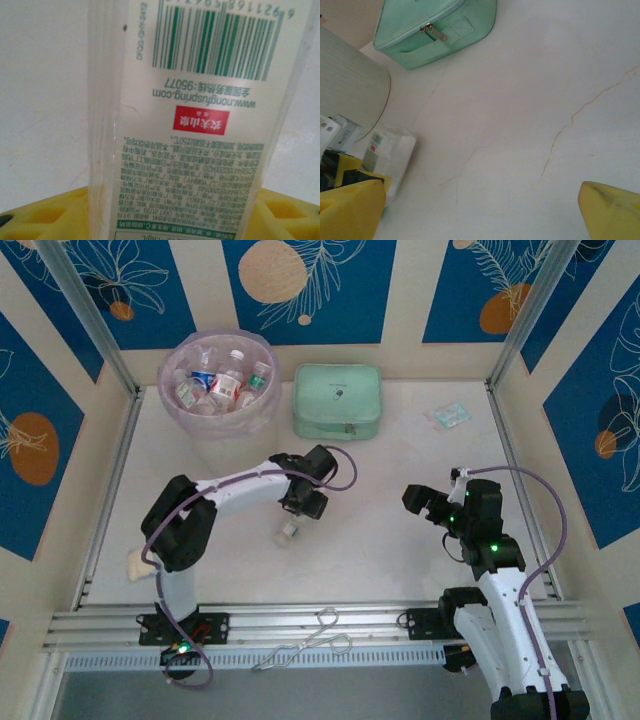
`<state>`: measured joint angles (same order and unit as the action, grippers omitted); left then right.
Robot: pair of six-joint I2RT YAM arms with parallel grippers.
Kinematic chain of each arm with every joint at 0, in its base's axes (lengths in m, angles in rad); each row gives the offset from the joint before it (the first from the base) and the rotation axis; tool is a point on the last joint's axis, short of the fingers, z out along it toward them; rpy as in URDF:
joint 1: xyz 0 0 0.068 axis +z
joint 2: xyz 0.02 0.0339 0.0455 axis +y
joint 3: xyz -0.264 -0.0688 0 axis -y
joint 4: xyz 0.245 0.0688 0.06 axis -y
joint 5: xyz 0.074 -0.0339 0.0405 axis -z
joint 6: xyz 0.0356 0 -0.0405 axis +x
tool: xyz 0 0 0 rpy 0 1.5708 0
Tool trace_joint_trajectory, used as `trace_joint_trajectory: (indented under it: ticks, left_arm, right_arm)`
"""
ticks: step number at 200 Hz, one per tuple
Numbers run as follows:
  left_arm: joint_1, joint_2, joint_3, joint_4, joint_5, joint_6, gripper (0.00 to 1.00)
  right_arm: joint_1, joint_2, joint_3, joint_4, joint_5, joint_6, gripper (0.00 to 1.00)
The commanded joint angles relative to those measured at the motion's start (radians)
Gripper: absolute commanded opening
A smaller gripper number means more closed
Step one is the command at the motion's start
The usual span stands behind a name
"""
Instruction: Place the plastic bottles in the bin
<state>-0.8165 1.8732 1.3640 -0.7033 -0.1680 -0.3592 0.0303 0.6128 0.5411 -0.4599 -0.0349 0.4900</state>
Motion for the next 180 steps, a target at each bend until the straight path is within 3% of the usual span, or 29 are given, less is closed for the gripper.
trace_joint_trajectory:
  ticks: [1, 25, 66, 87, 116, 148, 180]
  left_arm:
    - [-0.010, -0.080, 0.041, -0.035, 0.020, 0.003, 0.62]
    - [-0.013, -0.163, 0.142, -0.038, 0.078, 0.063, 0.58]
    - [0.035, -0.228, 0.468, -0.121, 0.056, 0.172, 0.55]
    - [0.118, -0.230, 0.619, -0.114, 0.123, 0.184, 0.53]
    - [0.300, -0.232, 0.739, -0.051, 0.196, 0.150, 0.53]
    - [0.473, -0.189, 0.807, -0.015, 0.170, 0.108, 0.51]
    - [0.547, -0.078, 0.927, -0.109, 0.121, 0.141, 0.50]
  right_arm:
    - [-0.007, 0.003, -0.015, 0.012, -0.029, -0.001, 0.99]
    - [-0.010, 0.009, -0.005, 0.014, -0.028, -0.005, 0.99]
    - [-0.009, 0.010, 0.002, 0.008, -0.030, 0.003, 0.99]
    - [-0.009, -0.005, -0.012, 0.005, -0.028, 0.010, 0.99]
    - [-0.011, -0.016, -0.013, -0.012, -0.026, -0.002, 0.99]
    - [-0.014, -0.031, -0.006, -0.035, -0.026, -0.010, 0.99]
    - [-0.017, -0.044, -0.012, -0.046, -0.019, -0.013, 0.99]
